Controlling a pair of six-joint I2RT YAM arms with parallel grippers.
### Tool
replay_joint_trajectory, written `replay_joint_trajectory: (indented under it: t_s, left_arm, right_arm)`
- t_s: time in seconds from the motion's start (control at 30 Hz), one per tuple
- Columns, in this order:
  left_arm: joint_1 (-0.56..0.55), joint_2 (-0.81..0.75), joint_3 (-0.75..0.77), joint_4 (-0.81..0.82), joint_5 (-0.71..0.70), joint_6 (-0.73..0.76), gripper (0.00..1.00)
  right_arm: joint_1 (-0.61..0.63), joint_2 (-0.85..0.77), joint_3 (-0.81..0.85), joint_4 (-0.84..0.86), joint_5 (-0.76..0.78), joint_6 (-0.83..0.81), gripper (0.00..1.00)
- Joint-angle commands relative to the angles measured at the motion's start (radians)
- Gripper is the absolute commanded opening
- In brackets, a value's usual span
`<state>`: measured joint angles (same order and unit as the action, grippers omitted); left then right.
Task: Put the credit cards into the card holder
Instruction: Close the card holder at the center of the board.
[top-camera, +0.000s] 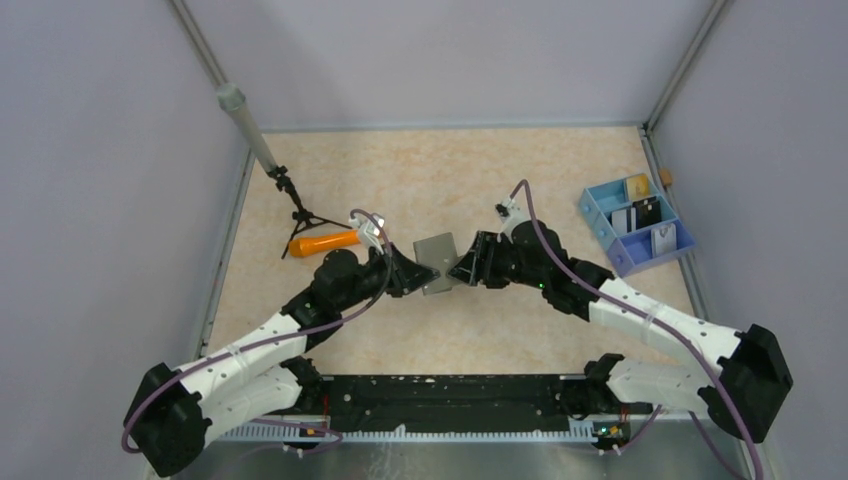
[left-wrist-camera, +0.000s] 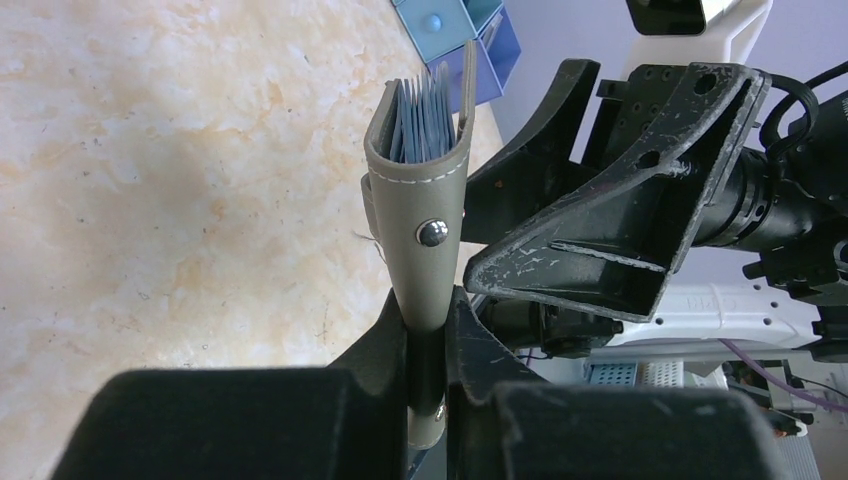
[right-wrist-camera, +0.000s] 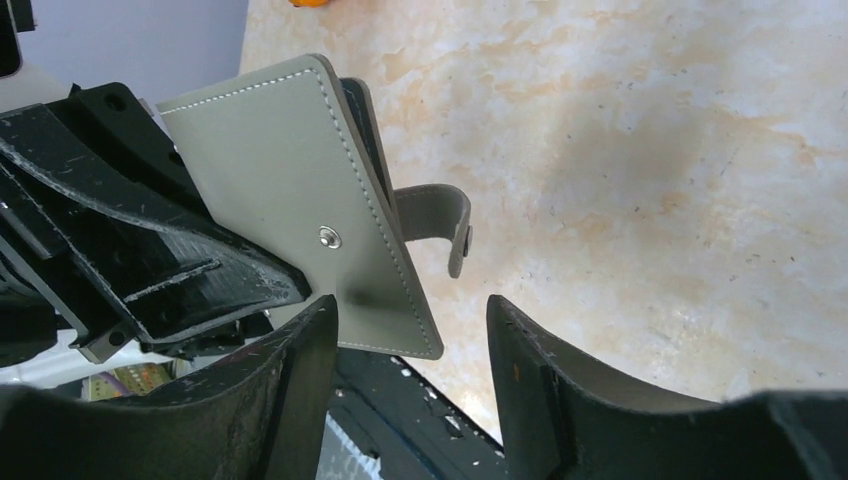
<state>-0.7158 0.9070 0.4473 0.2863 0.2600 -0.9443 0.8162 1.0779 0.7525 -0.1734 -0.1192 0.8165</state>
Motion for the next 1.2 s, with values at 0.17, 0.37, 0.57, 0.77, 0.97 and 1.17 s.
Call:
replay_joint_trajectory:
  t_s: [0.17, 0.37, 0.57, 0.77, 0.97, 1.17]
  left_arm:
    - [0.004, -0.028, -0.011, 0.081, -0.013, -0.015, 0.06]
    - [0.004, -0.039, -0.016, 0.067, -0.049, -0.024, 0.15]
    - [0.005, -0.071, -0.036, 0.072, -0.072, -0.039, 0.27]
    - [0.007, -0.086, -0.053, 0.075, -0.095, -0.055, 0.30]
    - [0.006, -0.085, -0.064, 0.093, -0.097, -0.070, 0.27]
    - [0.008, -0.101, -0.068, 0.067, -0.100, -0.047, 0.00]
  right_arm:
    - [0.033, 0.038, 0.025, 0.123, -0.047, 0.009, 0.38]
    - [0.061, 0.051, 0.024, 0.137, -0.050, 0.019, 0.21]
    - [0.074, 0.071, 0.015, 0.166, -0.052, 0.048, 0.09]
    - [0.081, 0.077, -0.004, 0.207, -0.053, 0.083, 0.07]
    - [0.087, 0.083, -0.006, 0.211, -0.052, 0.093, 0.06]
    - [0.085, 0.041, 0.041, 0.044, 0.088, 0.058, 0.21]
